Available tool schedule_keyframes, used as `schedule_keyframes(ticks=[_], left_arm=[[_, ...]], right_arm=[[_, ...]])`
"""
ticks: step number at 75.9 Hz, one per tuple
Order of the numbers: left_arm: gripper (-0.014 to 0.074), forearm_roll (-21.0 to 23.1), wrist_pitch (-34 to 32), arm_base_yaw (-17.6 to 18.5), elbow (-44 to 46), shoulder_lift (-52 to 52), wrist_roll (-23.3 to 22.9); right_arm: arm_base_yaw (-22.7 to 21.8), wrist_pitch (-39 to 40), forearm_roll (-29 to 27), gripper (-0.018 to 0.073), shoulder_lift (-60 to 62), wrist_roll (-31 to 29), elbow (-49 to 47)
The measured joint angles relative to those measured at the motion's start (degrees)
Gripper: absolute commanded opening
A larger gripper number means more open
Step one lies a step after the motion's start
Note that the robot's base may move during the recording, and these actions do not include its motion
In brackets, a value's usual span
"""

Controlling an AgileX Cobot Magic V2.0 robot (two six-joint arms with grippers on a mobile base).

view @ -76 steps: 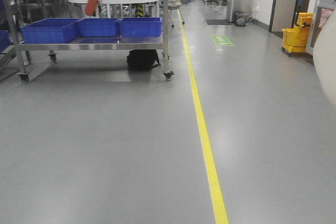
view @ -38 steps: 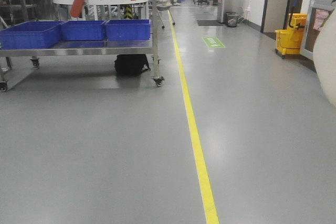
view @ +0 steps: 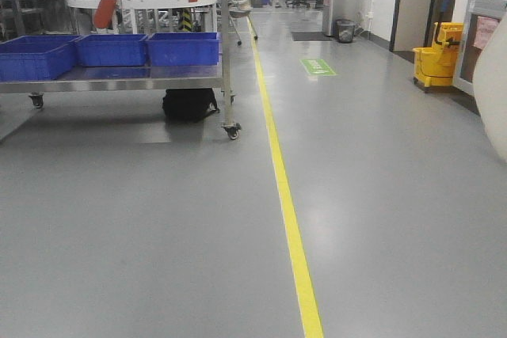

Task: Move white bin to right shelf second layer
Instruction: 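Drive along the yellow floor line past the crate racks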

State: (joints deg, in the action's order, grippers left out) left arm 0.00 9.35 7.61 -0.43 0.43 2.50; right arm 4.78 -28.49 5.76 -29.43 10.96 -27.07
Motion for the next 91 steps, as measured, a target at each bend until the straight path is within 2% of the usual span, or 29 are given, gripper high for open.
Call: schedule_keyframes(ticks=[91], left_arm=[[0.0085,0.0,0.0,0.0,0.0,0.0,0.0]], right_arm=[[0.0,0.0,0.0,0.0027,0.0,0.0,0.0]])
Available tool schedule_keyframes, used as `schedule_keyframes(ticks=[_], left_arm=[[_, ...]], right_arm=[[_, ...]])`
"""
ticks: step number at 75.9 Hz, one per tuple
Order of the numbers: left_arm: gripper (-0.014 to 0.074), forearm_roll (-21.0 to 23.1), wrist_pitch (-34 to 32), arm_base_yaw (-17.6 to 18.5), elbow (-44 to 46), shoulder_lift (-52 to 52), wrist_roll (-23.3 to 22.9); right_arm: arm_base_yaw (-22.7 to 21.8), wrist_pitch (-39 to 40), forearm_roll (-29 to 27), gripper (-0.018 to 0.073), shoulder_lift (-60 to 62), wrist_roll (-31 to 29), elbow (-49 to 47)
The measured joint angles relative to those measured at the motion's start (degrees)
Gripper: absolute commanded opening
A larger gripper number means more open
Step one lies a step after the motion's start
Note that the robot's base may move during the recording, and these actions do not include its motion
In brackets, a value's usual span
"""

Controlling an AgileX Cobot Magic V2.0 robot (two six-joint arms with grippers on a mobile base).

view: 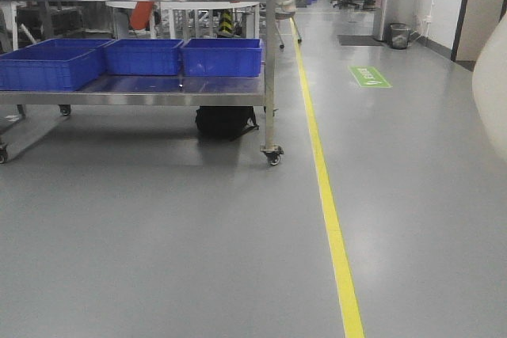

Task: Move white bin to right shelf second layer
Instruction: 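Drive along the yellow floor line past the crate racks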

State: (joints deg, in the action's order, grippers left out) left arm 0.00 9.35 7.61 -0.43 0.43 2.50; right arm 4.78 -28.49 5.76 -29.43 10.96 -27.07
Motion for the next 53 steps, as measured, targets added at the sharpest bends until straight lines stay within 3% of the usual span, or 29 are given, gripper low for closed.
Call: schedule_keyframes(ticks=[53], left_arm=[[0.0085,0.0,0.0,0.0,0.0,0.0,0.0]], right_arm=[[0.0,0.0,0.0,0.0027,0.0,0.0,0.0]])
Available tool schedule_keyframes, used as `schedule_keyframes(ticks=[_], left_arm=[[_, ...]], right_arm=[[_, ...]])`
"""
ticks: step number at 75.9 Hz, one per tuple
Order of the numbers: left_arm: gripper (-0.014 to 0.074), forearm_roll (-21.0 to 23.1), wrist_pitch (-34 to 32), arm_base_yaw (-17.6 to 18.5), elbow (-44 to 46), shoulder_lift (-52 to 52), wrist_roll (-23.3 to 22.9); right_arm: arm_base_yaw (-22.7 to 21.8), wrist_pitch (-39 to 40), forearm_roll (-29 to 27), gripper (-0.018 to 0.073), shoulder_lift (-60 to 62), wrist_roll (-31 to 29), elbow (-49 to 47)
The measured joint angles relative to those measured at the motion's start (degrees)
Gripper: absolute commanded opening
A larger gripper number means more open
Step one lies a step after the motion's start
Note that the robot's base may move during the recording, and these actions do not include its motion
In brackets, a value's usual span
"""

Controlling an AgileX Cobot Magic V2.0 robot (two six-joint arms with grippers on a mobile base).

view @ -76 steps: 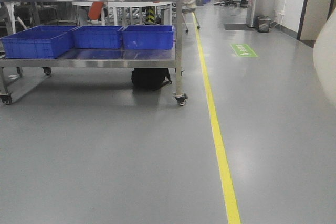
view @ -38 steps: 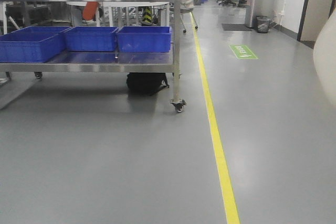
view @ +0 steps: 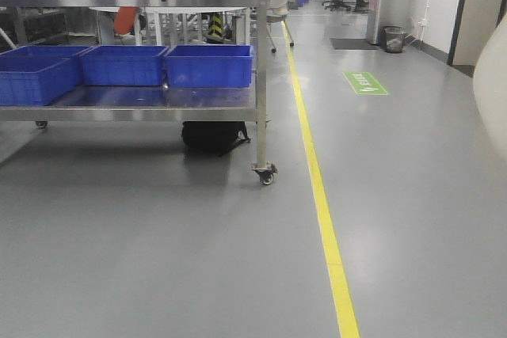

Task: Move white bin to right shelf second layer
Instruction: 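Drive along the yellow floor line past the crate racks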

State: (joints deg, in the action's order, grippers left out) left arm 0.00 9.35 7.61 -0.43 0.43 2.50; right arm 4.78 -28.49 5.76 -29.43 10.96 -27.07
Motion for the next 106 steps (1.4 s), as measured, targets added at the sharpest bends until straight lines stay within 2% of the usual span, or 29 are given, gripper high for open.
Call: schedule_keyframes(ticks=[106], left_arm=[[0.0085,0.0,0.0,0.0,0.0,0.0,0.0]], right_arm=[[0.0,0.0,0.0,0.0027,0.0,0.0,0.0]])
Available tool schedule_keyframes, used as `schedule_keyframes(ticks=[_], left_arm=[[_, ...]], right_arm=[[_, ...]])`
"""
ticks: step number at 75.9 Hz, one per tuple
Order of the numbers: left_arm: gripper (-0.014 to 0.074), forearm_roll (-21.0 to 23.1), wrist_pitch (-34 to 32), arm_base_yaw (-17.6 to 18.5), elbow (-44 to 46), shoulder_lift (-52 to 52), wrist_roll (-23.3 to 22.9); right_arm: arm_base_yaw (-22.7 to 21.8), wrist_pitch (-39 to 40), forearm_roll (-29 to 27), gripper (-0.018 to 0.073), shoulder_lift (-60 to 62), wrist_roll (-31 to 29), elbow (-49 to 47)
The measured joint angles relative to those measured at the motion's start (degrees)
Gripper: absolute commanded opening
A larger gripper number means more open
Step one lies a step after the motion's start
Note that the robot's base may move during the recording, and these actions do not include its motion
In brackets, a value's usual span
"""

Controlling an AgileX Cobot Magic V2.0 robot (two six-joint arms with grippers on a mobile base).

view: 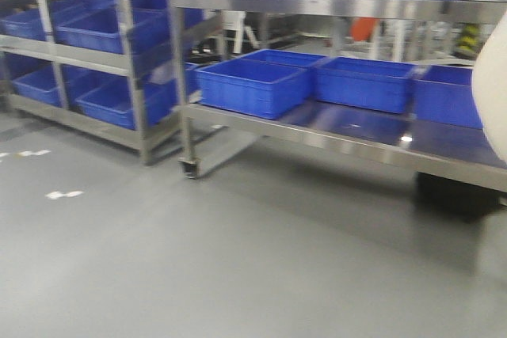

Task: Move white bin to right shelf second layer
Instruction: 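Drive along the yellow floor line past the crate racks, then turn and drive toward the windows between the crate racks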

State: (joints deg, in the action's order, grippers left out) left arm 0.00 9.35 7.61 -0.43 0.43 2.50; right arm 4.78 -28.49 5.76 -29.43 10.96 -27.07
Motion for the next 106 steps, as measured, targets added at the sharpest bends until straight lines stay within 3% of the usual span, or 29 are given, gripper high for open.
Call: schedule_keyframes(ticks=[106], left_arm=[[0.0085,0.0,0.0,0.0,0.0,0.0,0.0]], right_arm=[[0.0,0.0,0.0,0.0027,0.0,0.0,0.0]])
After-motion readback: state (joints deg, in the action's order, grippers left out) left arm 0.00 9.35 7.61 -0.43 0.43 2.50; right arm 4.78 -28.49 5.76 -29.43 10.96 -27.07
